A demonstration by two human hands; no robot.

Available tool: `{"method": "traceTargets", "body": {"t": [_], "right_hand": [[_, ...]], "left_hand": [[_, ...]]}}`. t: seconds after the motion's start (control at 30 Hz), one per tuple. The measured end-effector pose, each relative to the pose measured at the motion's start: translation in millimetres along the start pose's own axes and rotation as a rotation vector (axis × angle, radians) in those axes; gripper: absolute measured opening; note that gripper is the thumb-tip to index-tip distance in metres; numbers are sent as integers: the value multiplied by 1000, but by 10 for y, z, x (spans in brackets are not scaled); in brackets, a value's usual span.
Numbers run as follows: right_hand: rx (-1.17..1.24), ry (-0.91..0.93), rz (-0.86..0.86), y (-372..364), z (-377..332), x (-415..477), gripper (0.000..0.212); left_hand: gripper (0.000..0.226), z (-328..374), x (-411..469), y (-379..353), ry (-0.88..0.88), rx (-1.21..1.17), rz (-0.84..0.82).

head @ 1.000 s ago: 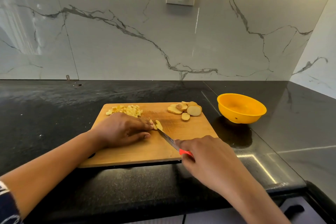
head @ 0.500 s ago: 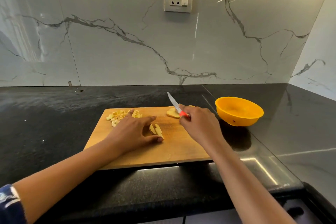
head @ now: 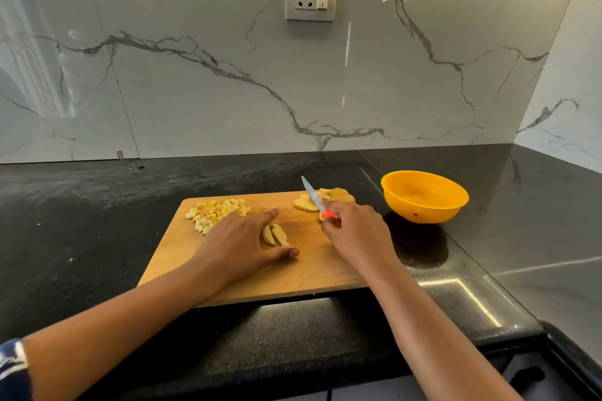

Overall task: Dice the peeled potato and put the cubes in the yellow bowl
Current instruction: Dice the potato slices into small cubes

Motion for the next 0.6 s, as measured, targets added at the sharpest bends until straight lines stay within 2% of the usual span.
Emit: {"method": "traceTargets", "body": {"t": [0.17, 0.27, 0.37, 0.47, 0.6], "right_hand": [[3, 3, -8, -18, 2, -22, 42], [8, 3, -4, -26, 6, -22, 41], [11, -1, 0, -26, 17, -15, 41], [11, -12, 0, -16, 35, -10, 42], [5, -13, 4, 5, 35, -7, 43]], "left_hand": [[61, -63, 140, -48, -63, -55, 46], [61, -75, 171, -60, -97, -65, 27], [78, -12, 185, -67, -261, -69, -154], [57, -72, 255, -51, -413, -36, -381], [46, -186, 401, -62, -473, 35, -461]]}}
Point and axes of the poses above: each hand's wrist, its own x-axis towards the middle knuckle, its own y-axis out of the back of the hand, z = x × y, the point moved 9 cm from there along x, towards the middle knuckle, and after that the axes turned 7 degrees about -x, right-handed, at the moved point
